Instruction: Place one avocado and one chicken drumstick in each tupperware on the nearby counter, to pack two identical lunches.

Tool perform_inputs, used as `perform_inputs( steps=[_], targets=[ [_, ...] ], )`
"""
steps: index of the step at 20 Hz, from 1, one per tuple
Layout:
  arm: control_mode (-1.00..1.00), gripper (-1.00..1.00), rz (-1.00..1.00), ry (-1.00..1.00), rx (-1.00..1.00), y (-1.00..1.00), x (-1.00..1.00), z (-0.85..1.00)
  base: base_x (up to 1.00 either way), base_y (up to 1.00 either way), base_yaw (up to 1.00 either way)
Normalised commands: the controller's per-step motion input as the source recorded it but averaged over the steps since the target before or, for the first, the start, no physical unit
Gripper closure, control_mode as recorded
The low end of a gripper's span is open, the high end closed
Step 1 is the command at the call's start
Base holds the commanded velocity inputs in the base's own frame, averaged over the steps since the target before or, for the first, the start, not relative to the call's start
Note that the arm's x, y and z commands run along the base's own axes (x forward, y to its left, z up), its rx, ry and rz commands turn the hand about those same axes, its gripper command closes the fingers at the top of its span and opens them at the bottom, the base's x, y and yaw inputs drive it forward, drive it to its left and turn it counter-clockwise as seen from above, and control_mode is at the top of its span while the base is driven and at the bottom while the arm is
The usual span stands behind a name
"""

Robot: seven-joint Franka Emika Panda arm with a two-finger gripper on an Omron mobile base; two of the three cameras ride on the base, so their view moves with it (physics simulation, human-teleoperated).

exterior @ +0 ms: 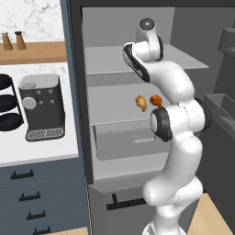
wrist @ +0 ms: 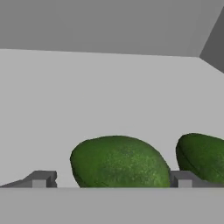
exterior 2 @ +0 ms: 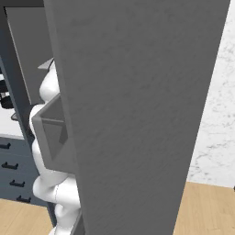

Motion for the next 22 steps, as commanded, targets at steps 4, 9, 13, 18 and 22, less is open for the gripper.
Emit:
perform_inputs(
  steps=[4,9,13,18,22],
  targets=[
    [-1.0,-1.0,-0.01,0.0,0.0,-0.14,0.24,-0.11,0.0,0.0,0.0],
    [-1.0,-1.0,-0.08,0.04,0.0,-0.11,0.01,-0.32,0.0,0.0,0.0],
    [-1.0,-1.0,-0.09,0.03,0.0,-0.01,0.0,-0.31,0.0,0.0,0.0],
    [-1.0,-1.0,-0.03,0.0,0.0,0.0,0.0,-0.17,0.0,0.0,0.0],
    [-1.0,-1.0,-0.01,0.0,0.0,0.0,0.0,-0.1,0.0,0.0,0.0]
  ],
)
